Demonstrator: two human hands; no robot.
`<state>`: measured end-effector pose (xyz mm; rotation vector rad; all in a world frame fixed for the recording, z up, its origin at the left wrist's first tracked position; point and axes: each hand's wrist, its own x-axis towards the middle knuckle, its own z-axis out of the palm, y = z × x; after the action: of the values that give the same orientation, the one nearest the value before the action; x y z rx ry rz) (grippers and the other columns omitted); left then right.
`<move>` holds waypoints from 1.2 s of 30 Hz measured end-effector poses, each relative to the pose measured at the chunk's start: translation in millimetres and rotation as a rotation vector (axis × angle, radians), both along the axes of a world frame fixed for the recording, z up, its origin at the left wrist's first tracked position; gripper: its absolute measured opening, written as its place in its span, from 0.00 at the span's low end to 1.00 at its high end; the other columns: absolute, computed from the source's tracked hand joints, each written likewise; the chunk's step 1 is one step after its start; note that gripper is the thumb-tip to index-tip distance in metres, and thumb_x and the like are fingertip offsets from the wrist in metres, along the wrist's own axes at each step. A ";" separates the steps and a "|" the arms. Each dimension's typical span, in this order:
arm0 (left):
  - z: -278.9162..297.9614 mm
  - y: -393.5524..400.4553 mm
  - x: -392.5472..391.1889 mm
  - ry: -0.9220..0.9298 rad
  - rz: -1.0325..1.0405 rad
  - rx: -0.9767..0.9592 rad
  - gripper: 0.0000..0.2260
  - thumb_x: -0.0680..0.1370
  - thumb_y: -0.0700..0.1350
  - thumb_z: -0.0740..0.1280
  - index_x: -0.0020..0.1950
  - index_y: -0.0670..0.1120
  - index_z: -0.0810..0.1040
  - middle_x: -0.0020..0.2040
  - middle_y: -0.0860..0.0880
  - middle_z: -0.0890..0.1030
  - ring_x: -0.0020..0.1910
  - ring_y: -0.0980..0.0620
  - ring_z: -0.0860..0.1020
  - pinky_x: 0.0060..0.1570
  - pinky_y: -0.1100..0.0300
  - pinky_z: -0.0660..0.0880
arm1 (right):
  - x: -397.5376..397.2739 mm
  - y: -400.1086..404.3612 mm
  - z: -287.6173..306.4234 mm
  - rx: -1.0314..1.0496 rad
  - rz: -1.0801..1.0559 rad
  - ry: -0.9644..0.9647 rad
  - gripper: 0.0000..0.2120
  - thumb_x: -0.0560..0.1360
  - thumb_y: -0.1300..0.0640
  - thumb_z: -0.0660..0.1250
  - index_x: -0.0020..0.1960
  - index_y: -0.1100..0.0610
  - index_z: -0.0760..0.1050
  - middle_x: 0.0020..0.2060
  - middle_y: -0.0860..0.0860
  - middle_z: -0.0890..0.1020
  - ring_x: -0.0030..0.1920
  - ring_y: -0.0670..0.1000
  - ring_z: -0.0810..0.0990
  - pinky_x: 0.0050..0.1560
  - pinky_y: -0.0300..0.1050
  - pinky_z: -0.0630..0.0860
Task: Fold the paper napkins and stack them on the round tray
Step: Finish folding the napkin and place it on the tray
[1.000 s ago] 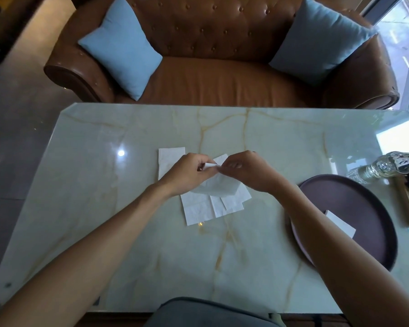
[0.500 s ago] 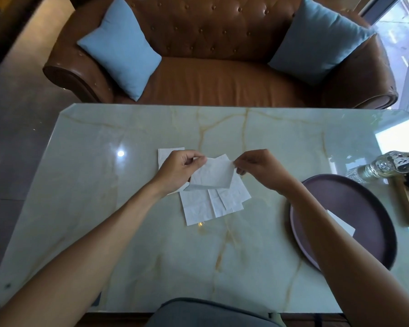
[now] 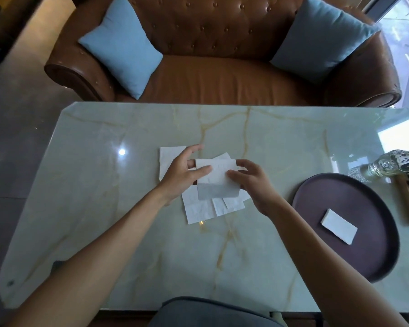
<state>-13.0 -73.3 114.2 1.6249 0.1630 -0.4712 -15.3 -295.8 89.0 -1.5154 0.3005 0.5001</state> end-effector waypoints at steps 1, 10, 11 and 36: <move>-1.1 -1.1 -2.9 -0.016 -0.024 0.022 0.30 0.75 0.45 0.77 0.74 0.57 0.70 0.52 0.49 0.87 0.49 0.51 0.85 0.52 0.59 0.80 | -0.7 2.2 0.0 -0.038 -0.037 0.022 0.17 0.77 0.59 0.72 0.66 0.57 0.77 0.49 0.53 0.88 0.47 0.51 0.87 0.45 0.42 0.80; -18.1 -11.0 -18.1 -0.097 -0.187 0.339 0.25 0.70 0.43 0.79 0.65 0.56 0.79 0.53 0.53 0.82 0.41 0.55 0.77 0.45 0.50 0.77 | -2.5 3.5 5.9 -0.116 -0.038 0.012 0.18 0.79 0.58 0.70 0.67 0.49 0.77 0.56 0.57 0.85 0.55 0.57 0.84 0.59 0.53 0.79; -19.6 -11.1 -17.9 -0.115 -0.187 0.358 0.22 0.71 0.44 0.78 0.64 0.55 0.81 0.48 0.55 0.82 0.38 0.57 0.76 0.42 0.53 0.76 | -2.5 2.1 7.5 -0.094 -0.022 0.011 0.15 0.79 0.57 0.71 0.65 0.49 0.79 0.54 0.56 0.85 0.53 0.56 0.84 0.56 0.51 0.78; -11.5 8.3 -12.2 -0.182 -0.320 0.493 0.14 0.80 0.54 0.70 0.64 0.51 0.82 0.59 0.53 0.73 0.59 0.58 0.72 0.62 0.64 0.68 | 5.8 -8.1 13.4 -0.453 0.295 -0.314 0.05 0.77 0.57 0.75 0.45 0.48 0.83 0.50 0.49 0.81 0.50 0.48 0.80 0.53 0.46 0.73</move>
<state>-25.2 -65.1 102.8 2.1832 -0.1326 -0.5513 -9.5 -303.9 102.4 -2.0669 -0.0652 0.4323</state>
